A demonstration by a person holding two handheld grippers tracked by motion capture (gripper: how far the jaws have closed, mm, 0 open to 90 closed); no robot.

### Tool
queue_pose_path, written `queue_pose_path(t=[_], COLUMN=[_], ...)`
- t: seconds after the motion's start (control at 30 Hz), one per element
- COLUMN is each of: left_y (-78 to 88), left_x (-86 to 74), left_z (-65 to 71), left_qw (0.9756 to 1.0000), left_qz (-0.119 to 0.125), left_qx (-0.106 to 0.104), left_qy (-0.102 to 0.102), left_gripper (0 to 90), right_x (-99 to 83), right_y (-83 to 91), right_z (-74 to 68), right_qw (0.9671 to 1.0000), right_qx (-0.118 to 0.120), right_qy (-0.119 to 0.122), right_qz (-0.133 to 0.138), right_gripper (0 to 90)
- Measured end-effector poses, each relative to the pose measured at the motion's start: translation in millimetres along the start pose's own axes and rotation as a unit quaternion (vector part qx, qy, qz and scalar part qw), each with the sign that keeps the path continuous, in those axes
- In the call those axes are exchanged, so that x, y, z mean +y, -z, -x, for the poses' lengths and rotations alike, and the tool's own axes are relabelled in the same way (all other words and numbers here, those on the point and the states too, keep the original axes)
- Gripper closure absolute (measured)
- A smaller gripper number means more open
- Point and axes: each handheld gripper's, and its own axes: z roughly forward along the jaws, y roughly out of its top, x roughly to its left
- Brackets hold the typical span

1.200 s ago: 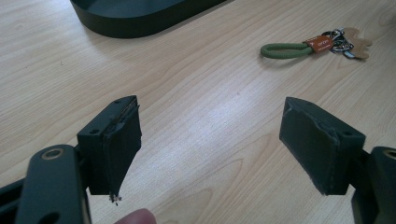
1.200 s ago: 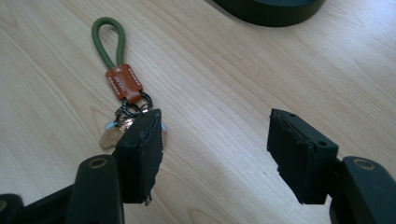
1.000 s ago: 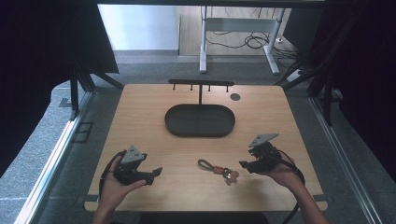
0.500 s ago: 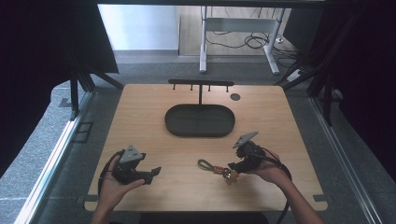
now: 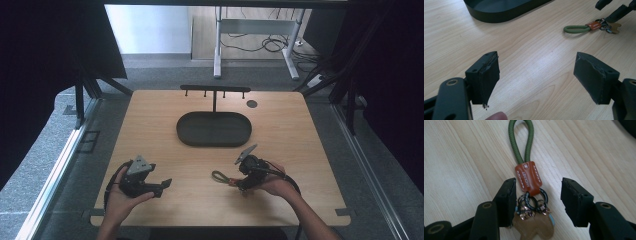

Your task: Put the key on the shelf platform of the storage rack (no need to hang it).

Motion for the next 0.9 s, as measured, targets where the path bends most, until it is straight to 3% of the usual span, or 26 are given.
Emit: queue_pose_path(t=[0.33,0.53,0.9], left_y=[0.4,1.3,0.3], left_x=[-0.3,-0.3,0.3], left_z=[-1.0,-1.6,0.2], left_qw=[1.0000,1.0000,1.0000], left_qz=[0.001,0.002,0.003], left_qx=[0.002,0.004,0.003], left_qy=[0.001,0.002,0.001], left_gripper=[21.0,21.1,21.1], right_x=[5.9,8.1,10.1], right_y=[-16.9,-24.7,-26.6], right_z=[-2.8,-4.4,-5.2], right_qw=[0.9997,0.9995,0.9995], right_qx=[0.015,0.019,0.005], right_qy=[0.008,0.005,0.008], right_qz=[-0.014,-0.023,-0.030], right_gripper=[50.8,57.5,65.9])
